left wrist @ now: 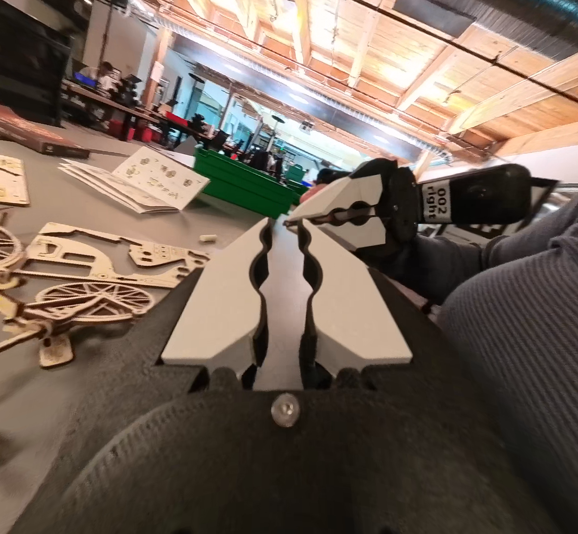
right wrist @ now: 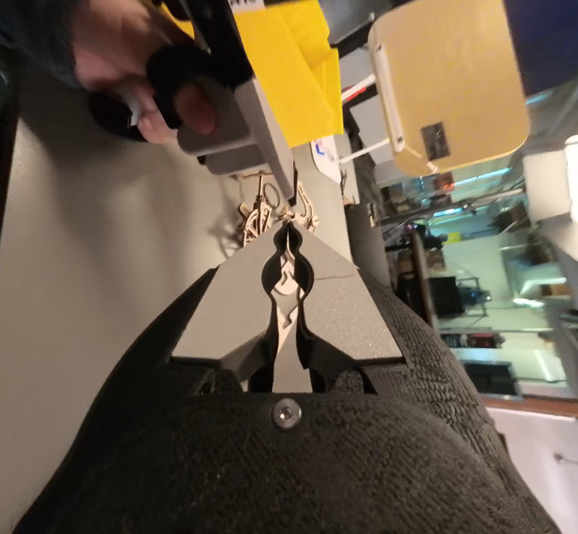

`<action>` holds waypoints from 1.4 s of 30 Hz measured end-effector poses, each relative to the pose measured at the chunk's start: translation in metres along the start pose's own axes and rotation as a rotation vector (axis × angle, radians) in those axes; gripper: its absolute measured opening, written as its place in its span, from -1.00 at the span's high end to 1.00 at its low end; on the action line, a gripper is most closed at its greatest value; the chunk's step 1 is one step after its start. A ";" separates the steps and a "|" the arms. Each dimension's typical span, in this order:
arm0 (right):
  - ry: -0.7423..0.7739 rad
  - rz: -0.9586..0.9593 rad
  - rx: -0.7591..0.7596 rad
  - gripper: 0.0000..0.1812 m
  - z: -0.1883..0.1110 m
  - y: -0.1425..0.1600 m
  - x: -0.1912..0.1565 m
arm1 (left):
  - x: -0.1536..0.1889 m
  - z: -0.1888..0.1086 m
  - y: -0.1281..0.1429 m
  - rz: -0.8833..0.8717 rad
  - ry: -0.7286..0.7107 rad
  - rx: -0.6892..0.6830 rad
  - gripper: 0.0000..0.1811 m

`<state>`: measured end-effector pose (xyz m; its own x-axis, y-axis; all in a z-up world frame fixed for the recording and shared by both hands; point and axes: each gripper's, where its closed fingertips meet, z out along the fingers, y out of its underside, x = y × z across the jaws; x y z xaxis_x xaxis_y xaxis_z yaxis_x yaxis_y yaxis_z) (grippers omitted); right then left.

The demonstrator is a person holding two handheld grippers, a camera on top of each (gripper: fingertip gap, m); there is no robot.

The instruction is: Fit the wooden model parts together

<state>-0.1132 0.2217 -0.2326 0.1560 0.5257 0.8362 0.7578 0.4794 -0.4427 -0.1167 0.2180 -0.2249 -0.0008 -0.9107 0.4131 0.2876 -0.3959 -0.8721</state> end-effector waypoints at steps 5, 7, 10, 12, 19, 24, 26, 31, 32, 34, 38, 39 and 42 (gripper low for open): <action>-0.004 -0.081 0.060 1.00 -0.006 -0.020 0.001 | 0.009 -0.001 -0.002 -0.067 0.089 0.018 0.84; 0.002 -0.086 0.069 1.00 -0.008 -0.023 0.002 | 0.011 -0.003 -0.006 -0.072 0.106 0.049 0.89; -0.005 -0.080 0.064 1.00 -0.009 -0.022 0.002 | 0.015 -0.003 -0.006 -0.082 0.132 0.050 0.91; -0.031 -0.022 0.035 1.00 -0.008 -0.014 0.000 | 0.011 -0.004 -0.008 -0.082 0.111 0.062 0.90; -0.450 0.582 -0.310 1.00 -0.004 0.058 -0.042 | -0.005 -0.007 -0.010 -0.116 0.025 0.087 0.92; -0.655 0.760 -0.479 1.00 -0.003 0.079 -0.065 | -0.007 -0.007 -0.010 -0.126 0.015 0.084 1.00; -0.703 0.764 -0.567 1.00 -0.004 0.085 -0.071 | -0.007 -0.007 -0.010 -0.102 0.007 0.084 1.00; -0.786 0.735 -0.708 1.00 -0.006 0.085 -0.080 | -0.007 -0.006 -0.008 -0.100 0.005 0.066 1.00; -0.804 0.713 -0.723 1.00 -0.006 0.085 -0.080 | -0.007 -0.006 -0.007 -0.105 0.011 0.062 1.00; -0.832 0.648 -0.754 1.00 -0.005 0.087 -0.081 | -0.006 -0.006 -0.007 -0.110 0.015 0.061 1.00; -0.898 0.456 -0.765 1.00 -0.005 0.091 -0.083 | -0.006 -0.007 -0.009 -0.121 0.021 0.069 1.00; -0.910 0.402 -0.754 1.00 -0.004 0.091 -0.083 | -0.006 -0.007 -0.009 -0.123 0.021 0.071 1.00; -0.937 0.294 -0.728 1.00 -0.004 0.090 -0.083 | -0.007 -0.007 -0.009 -0.126 0.019 0.073 1.00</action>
<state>-0.0559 0.2185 -0.3403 0.0925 0.9947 0.0448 0.9951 -0.0908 -0.0397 -0.1261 0.2273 -0.2219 -0.0591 -0.8567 0.5125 0.3527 -0.4982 -0.7921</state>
